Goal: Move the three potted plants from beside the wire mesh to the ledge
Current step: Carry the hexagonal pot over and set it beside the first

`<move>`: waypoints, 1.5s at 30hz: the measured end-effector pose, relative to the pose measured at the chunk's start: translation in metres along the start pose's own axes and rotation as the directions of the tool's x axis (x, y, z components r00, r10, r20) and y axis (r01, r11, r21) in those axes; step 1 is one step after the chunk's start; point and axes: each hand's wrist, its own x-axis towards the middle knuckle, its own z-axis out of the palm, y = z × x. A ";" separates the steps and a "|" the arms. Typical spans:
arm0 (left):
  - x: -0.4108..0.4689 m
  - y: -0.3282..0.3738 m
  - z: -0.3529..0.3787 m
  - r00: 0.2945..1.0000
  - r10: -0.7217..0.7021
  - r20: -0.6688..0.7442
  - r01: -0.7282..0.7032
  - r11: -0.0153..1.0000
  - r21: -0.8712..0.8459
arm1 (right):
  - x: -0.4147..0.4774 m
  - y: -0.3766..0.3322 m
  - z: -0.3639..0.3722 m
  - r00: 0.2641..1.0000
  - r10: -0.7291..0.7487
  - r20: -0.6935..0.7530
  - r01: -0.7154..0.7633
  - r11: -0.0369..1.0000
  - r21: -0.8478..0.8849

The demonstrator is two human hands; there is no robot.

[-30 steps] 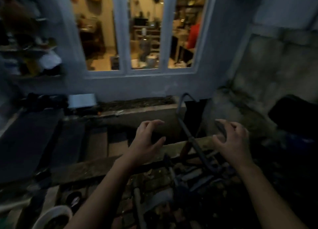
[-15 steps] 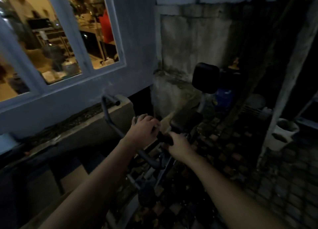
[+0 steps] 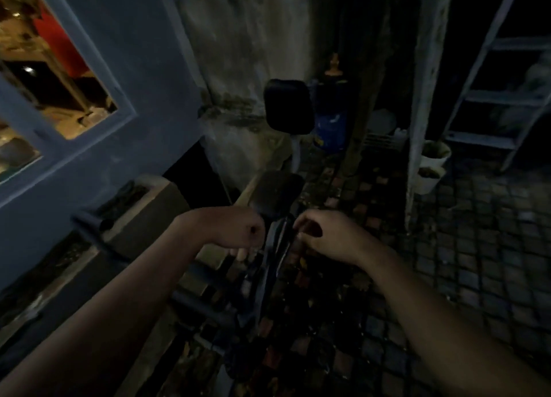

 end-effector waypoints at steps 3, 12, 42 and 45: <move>0.055 0.054 -0.048 0.973 0.152 -0.172 -0.176 0.975 -0.135 | 0.001 0.036 -0.054 0.993 0.013 -0.113 -0.010 0.999 0.031; 0.271 0.236 -0.138 0.900 0.304 -0.312 -0.381 0.897 -0.225 | -0.023 0.226 -0.258 0.918 0.117 -0.378 -0.128 0.992 -0.003; 1.152 0.347 -0.020 0.897 -0.236 -0.374 -0.057 0.776 -0.628 | 0.300 0.993 -0.498 0.913 0.333 -0.237 -0.391 0.882 -0.265; 1.255 0.327 0.050 0.888 -0.304 -0.344 0.042 0.801 -0.598 | 0.344 1.100 -0.457 0.964 0.201 -0.173 -0.244 0.928 -0.281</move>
